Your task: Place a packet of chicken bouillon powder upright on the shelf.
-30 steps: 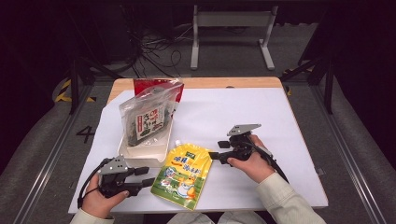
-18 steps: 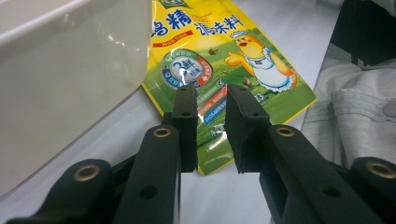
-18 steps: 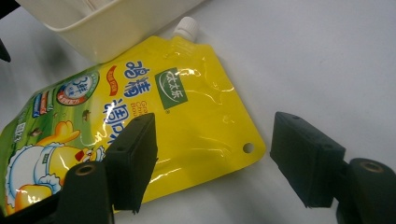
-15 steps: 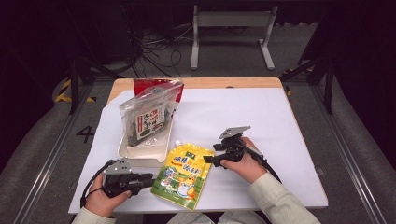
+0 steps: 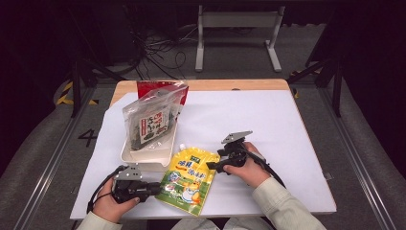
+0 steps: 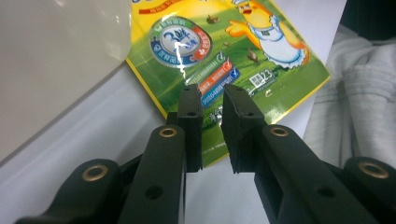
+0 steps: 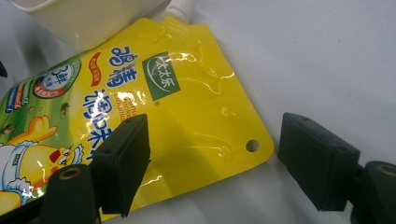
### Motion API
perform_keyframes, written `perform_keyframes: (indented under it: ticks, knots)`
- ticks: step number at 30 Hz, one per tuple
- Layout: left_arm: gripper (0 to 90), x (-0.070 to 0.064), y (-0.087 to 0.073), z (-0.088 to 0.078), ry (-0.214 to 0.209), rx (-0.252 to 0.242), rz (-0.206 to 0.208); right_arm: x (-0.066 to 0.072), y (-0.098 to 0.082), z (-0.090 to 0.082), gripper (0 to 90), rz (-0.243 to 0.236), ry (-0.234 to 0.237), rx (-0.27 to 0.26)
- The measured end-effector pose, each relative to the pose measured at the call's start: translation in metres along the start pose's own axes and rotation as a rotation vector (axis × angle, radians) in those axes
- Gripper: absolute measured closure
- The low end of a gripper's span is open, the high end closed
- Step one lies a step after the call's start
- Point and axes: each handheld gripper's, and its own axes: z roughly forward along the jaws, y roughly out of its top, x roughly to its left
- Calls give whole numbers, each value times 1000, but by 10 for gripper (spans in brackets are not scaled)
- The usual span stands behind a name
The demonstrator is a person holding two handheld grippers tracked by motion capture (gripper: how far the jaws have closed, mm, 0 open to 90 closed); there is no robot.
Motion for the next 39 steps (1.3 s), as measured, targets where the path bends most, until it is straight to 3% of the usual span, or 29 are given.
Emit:
perform_keyframes:
  ticks: [7, 17, 25, 29, 39]
  knots:
    - [792, 0, 0, 5, -6, 31, 8, -1, -1, 4, 235, 7, 3, 8]
    - [806, 0, 1, 7, -11, 27, 8, 3, -1, 4, 284, 6, 16, 10]
    - [804, -1, 1, 8, -14, 27, 7, 2, 1, -3, 385, 19, 21, -5]
    - [793, -1, 1, 8, -18, 23, 10, 3, 3, -9, 509, 35, 34, -30]
    - [805, -1, 1, 10, -30, 16, 7, 1, 3, -6, 547, 66, 48, -2]
